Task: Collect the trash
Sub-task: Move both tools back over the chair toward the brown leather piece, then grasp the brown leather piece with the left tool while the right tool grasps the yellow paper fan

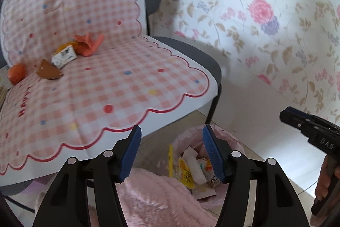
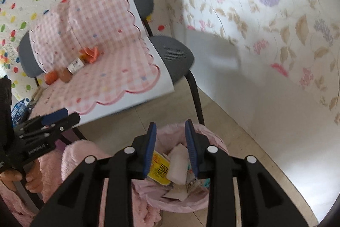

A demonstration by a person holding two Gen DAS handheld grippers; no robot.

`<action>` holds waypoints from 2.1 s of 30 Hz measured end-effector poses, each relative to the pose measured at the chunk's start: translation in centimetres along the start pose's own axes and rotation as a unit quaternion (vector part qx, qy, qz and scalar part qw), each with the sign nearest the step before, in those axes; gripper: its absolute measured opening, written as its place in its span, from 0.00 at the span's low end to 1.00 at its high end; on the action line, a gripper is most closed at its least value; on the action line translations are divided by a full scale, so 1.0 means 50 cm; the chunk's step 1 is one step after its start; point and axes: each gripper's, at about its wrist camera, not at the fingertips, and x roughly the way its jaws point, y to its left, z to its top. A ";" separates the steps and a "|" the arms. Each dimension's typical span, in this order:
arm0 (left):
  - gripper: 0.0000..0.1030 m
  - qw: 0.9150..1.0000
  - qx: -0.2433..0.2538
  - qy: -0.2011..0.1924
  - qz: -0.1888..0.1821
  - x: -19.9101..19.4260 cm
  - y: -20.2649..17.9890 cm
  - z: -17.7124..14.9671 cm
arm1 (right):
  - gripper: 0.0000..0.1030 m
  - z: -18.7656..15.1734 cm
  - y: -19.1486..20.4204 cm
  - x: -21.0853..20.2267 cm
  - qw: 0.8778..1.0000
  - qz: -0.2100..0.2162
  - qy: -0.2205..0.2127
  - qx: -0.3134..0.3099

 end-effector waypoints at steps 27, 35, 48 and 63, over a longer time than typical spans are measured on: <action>0.63 0.974 -0.131 -0.013 0.182 -0.091 0.366 0.036 | 0.37 0.199 0.310 0.125 0.987 0.110 -0.015 -0.117; 0.70 0.969 -0.149 0.011 0.196 -0.006 0.457 0.100 | 0.37 0.266 0.390 0.227 0.983 0.127 -0.012 -0.133; 0.76 0.957 -0.188 0.066 0.211 0.204 0.517 0.214 | 0.37 0.325 0.411 0.348 0.981 0.139 -0.001 -0.138; 0.24 0.952 -0.185 0.088 0.229 0.224 0.568 0.225 | 0.36 0.368 0.443 0.445 0.981 0.132 0.021 -0.142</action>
